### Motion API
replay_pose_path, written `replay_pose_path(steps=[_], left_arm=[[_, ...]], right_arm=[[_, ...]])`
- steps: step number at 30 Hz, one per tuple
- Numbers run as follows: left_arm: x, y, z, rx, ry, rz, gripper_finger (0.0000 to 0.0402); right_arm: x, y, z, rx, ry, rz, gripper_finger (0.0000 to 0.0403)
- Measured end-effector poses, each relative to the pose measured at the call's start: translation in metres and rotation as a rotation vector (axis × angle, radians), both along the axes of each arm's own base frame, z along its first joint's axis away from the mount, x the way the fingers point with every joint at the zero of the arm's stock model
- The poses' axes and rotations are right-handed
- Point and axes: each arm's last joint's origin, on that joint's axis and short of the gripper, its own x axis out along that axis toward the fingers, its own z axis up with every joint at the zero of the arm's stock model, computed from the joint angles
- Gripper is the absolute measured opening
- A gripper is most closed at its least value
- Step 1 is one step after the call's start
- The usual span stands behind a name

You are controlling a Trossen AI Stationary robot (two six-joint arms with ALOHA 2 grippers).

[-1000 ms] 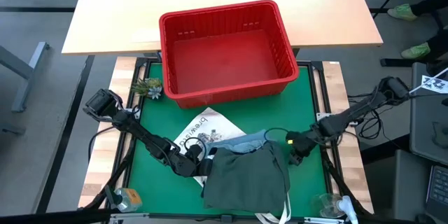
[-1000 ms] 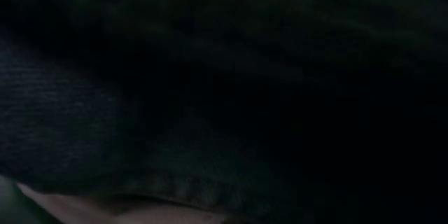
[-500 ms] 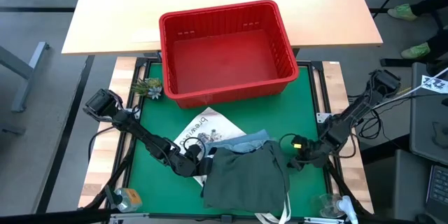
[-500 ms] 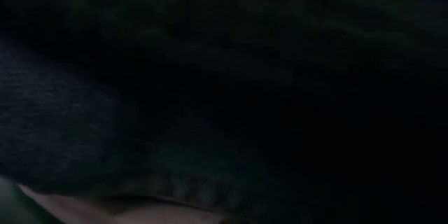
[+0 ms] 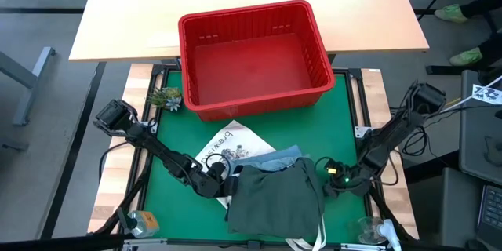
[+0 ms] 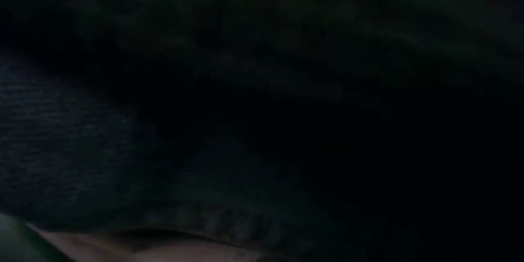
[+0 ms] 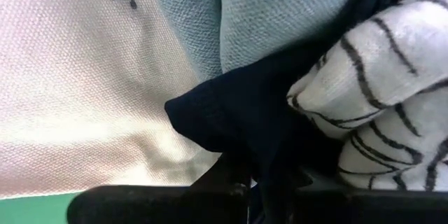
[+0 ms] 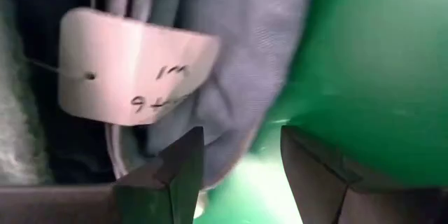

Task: Fold laundry
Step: Put the clothes into the red bin

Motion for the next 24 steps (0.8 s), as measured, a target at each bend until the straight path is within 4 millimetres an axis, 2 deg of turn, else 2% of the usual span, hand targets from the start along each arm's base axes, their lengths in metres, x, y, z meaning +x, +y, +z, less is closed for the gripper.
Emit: replay_pose_path(steps=[14,19,24], left_arm=[[0.000,0.000,0.000,-0.005,0.002,-0.004,0.0008],[0.000,0.000,0.000,-0.005,0.002,-0.003,0.0008],[0.002,-0.002,0.003,-0.028,-0.036,-0.003,0.0007]], right_arm=[[0.017,0.021,-0.010,0.130,-0.093,0.029,0.0185],[0.021,0.019,-0.009,0.148,-0.113,0.003,0.0138],[0.030,0.013,-0.007,0.163,-0.138,-0.036,0.0057]])
